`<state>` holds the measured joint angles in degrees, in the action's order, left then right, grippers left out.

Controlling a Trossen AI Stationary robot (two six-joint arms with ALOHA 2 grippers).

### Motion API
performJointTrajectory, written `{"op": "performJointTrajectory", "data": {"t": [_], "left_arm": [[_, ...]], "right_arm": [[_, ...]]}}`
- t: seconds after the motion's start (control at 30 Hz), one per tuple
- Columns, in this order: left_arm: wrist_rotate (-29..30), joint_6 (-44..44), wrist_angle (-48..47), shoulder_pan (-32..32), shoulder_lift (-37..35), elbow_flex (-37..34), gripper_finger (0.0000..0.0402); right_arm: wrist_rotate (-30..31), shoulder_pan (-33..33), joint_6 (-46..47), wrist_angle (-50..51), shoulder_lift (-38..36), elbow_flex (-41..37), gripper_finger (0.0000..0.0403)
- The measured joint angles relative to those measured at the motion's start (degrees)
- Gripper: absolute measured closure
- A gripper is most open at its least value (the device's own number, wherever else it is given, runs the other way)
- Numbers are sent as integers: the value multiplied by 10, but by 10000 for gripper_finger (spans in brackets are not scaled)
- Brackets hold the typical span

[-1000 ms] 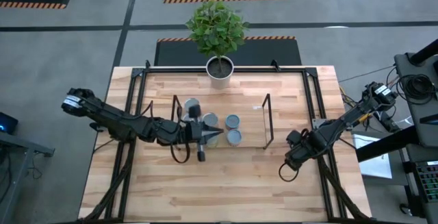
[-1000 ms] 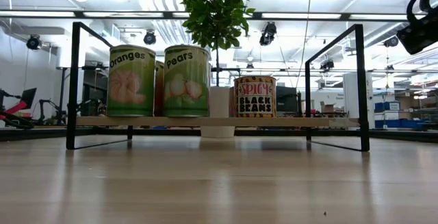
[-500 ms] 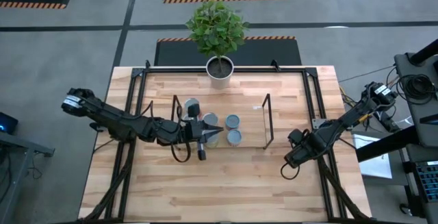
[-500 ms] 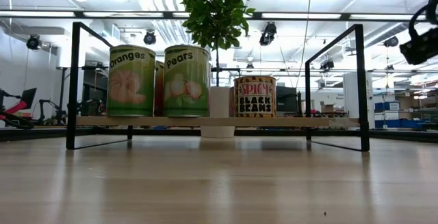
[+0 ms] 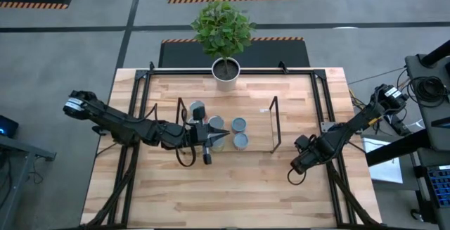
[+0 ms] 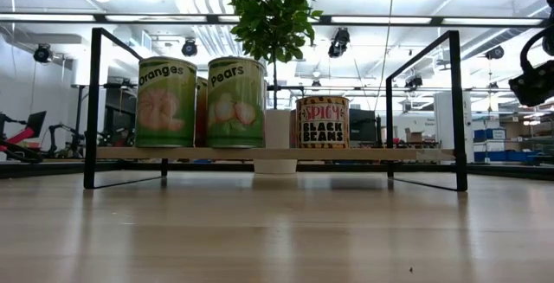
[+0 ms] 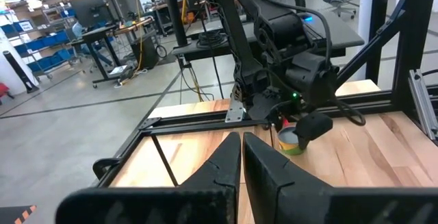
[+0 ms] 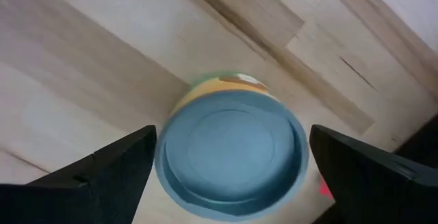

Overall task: Pick and place cans onto a shelf
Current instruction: Put the canned mushrooms on the shelf

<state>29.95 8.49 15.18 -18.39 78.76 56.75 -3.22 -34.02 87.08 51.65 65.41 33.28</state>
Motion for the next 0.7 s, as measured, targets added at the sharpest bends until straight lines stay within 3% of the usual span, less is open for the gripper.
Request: {"op": "performJointTrajectory", "data": {"t": [0.2,0.37,0.7], "left_arm": [[2,2,-1,0,0,0,402],[48,15,-4,0,0,-1,402],[70,22,-29,0,-5,-2,402]], "right_arm": [[-4,0,4,-4,0,-5,78],[-17,0,0,-5,-1,0,126],[-31,-23,-87,66,-5,148,113]]}}
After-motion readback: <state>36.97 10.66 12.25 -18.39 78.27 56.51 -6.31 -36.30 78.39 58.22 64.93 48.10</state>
